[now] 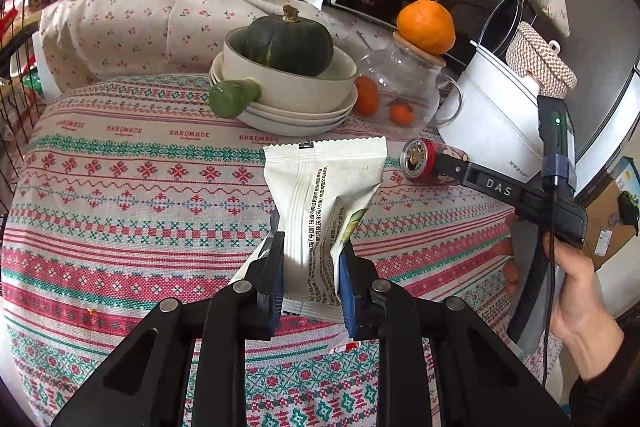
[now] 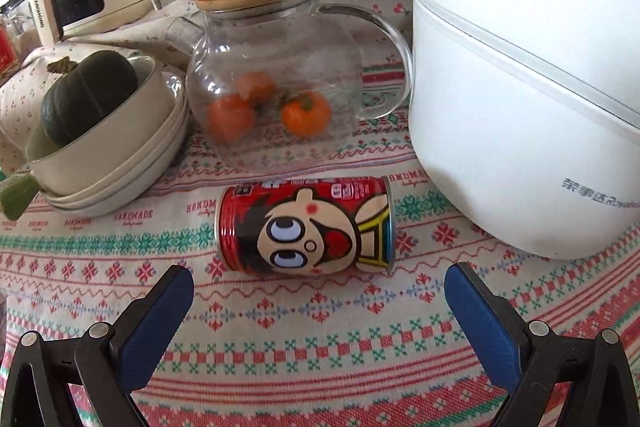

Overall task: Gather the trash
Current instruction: 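Grasp the red cartoon-printed can with the right gripper and lift it, then carry the packet over the bin and open the left gripper while the right carries the can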

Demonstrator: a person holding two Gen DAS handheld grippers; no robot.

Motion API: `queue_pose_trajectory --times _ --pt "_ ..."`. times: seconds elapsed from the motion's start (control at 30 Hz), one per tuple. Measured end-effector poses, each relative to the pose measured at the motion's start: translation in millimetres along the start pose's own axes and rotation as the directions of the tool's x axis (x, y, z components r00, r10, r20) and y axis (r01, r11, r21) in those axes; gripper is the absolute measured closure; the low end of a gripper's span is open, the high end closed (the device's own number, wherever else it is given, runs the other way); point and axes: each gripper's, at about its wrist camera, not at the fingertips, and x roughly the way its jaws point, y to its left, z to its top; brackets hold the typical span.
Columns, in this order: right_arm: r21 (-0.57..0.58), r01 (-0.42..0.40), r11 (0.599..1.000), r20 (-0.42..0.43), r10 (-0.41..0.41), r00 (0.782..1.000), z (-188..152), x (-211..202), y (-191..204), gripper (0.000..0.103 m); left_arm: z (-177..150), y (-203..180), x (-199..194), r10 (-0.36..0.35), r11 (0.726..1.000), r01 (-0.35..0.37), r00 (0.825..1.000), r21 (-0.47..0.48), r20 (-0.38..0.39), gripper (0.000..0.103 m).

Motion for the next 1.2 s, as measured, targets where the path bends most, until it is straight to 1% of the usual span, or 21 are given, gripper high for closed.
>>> queue_pose_trajectory --times 0.1,0.3,0.37,0.43,0.47,0.67,0.8,0.93,1.03,1.2 --pt "-0.013 0.004 1.0 -0.018 -0.004 1.0 5.4 11.8 6.2 0.0 -1.4 0.0 2.6 -0.008 1.0 0.008 1.0 -0.005 -0.009 0.078" --pt "-0.029 0.029 0.999 -0.068 -0.031 0.997 9.8 37.1 11.3 0.0 -1.7 3.0 6.1 0.006 1.0 -0.006 1.0 -0.013 -0.016 0.078" --pt "-0.022 0.043 0.999 -0.061 -0.045 0.997 10.5 40.1 9.6 0.0 -2.1 4.6 7.6 0.012 1.0 -0.012 1.0 -0.015 -0.018 0.078" --pt "-0.012 0.038 0.999 -0.055 -0.039 0.998 10.7 41.4 7.6 0.007 -2.9 5.4 9.1 0.019 1.0 -0.02 1.0 -0.014 -0.021 0.078" --pt "-0.011 0.03 0.999 -0.055 -0.031 0.998 10.5 41.8 7.0 0.014 -3.3 5.5 10.1 0.025 1.0 -0.025 0.999 -0.011 -0.024 0.078" --pt "-0.035 0.014 0.999 -0.053 -0.016 0.999 5.8 33.8 8.2 0.014 -4.4 2.8 11.6 0.065 0.998 -0.065 0.997 0.003 -0.036 0.078" --pt "-0.069 0.011 0.998 -0.061 -0.015 0.998 -2.5 12.6 8.5 0.014 -1.5 -6.1 1.3 0.085 0.996 -0.084 0.996 0.017 -0.036 0.078" --pt "-0.1 -0.004 0.995 -0.062 -0.002 0.998 -9.0 -22.7 6.4 0.014 -1.5 -24.0 -16.4 0.097 0.994 -0.096 0.995 0.043 -0.036 0.078" --pt "-0.125 -0.007 0.992 -0.051 0.0 0.999 -13.1 -56.8 3.4 0.014 -6.8 -42.0 -33.8 0.112 0.991 -0.109 0.993 0.079 -0.035 0.078" --pt "-0.127 -0.012 0.992 -0.034 0.007 0.999 -23.9 -113.4 -12.8 0.014 -24.2 -74.2 -70.9 0.119 0.985 -0.115 0.993 0.127 -0.024 0.078"
